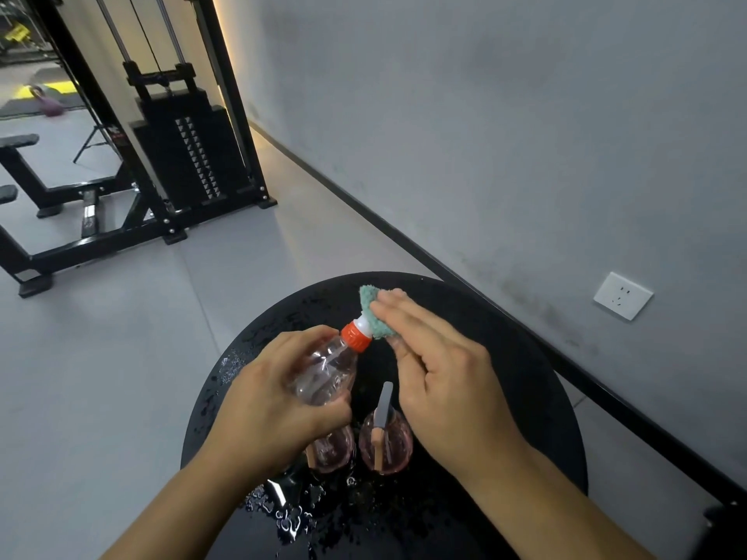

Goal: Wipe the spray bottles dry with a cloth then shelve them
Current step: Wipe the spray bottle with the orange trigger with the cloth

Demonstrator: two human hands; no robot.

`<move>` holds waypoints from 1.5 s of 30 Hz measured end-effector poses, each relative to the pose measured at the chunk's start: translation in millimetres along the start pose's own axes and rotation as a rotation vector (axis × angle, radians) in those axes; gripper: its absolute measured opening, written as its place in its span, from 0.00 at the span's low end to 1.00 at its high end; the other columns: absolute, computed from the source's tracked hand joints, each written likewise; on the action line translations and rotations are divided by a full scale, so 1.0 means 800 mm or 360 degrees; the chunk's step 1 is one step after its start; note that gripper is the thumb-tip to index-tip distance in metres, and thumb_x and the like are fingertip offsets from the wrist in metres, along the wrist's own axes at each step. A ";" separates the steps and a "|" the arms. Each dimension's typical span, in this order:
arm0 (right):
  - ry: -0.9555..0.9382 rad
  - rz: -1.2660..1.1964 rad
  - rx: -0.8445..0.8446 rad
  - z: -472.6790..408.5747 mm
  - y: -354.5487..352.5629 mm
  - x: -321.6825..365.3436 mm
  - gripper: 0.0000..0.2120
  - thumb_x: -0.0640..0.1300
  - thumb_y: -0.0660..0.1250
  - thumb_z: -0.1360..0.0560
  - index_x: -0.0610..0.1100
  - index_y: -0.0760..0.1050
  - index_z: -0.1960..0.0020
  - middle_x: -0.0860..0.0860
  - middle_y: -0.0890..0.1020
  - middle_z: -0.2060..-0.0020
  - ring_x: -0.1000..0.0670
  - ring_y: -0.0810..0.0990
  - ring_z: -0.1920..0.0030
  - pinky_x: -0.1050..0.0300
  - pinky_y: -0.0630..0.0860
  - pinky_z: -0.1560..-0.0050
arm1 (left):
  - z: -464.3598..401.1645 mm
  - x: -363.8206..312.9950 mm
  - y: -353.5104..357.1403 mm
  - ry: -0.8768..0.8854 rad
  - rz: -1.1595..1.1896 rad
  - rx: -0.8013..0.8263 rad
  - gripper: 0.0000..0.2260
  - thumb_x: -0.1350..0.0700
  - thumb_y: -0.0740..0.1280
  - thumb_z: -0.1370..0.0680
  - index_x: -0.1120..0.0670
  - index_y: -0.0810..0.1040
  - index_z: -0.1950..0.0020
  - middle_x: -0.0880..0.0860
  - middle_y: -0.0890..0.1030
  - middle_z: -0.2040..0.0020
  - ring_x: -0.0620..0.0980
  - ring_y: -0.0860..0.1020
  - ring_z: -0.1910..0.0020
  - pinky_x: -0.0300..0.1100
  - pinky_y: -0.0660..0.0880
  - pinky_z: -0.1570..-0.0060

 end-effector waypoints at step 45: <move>0.0438 -0.0152 -0.0313 -0.004 -0.028 -0.040 0.20 0.35 0.65 0.20 0.50 0.77 0.31 0.60 0.79 0.37 0.66 0.75 0.36 0.73 0.72 0.40 | -0.007 0.040 0.003 -0.0596 0.1162 -0.0077 0.36 0.49 0.87 0.45 0.44 0.80 0.38 0.56 0.86 0.42 0.62 0.87 0.49 0.66 0.85 0.53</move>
Point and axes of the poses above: each hand's wrist, its own z-axis away from the middle knuckle, its own y-axis out of the palm, x = y × z, the point moved 8 cm from there along -z, towards the middle knuckle
